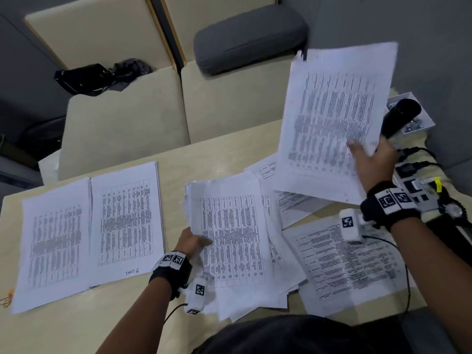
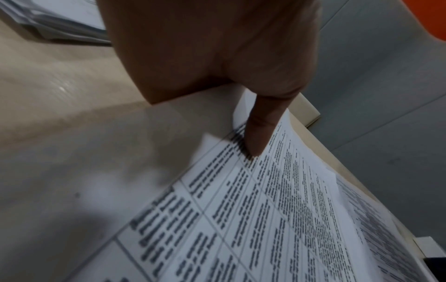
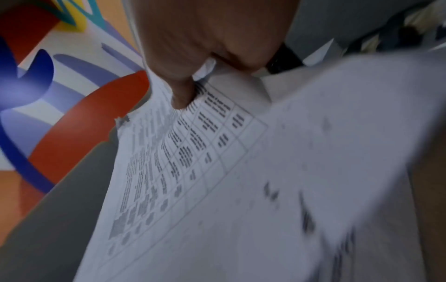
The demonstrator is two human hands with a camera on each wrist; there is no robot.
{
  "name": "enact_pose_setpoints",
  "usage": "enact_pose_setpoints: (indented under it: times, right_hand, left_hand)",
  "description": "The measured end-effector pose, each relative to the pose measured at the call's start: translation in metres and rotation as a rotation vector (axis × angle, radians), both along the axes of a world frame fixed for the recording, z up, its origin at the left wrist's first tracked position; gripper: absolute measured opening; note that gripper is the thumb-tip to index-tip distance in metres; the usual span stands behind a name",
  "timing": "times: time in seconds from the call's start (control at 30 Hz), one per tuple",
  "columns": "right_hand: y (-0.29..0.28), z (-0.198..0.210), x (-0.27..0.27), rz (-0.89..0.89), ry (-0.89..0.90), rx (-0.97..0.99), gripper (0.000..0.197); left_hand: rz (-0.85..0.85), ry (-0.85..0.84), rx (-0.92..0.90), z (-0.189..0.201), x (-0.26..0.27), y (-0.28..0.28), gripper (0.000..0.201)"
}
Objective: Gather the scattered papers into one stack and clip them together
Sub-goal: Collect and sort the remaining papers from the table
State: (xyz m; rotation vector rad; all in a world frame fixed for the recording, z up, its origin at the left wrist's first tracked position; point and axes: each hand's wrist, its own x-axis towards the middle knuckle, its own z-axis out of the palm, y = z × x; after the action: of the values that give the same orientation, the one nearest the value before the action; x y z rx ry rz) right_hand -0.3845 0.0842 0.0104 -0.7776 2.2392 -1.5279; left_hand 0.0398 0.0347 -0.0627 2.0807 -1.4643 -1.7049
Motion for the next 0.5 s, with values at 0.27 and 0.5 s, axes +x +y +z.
enact_pose_setpoints:
  times: [0.27, 0.5]
  right_hand:
    - [0.024, -0.025, 0.138, 0.361, -0.223, 0.444, 0.059]
    - [0.032, -0.063, 0.190, 0.839, 0.040, 0.744, 0.040]
  left_hand:
    - [0.299, 0.285, 0.174, -0.003, 0.003, -0.001, 0.089]
    - [0.014, -0.026, -0.088, -0.012, -0.001, -0.006, 0.037]
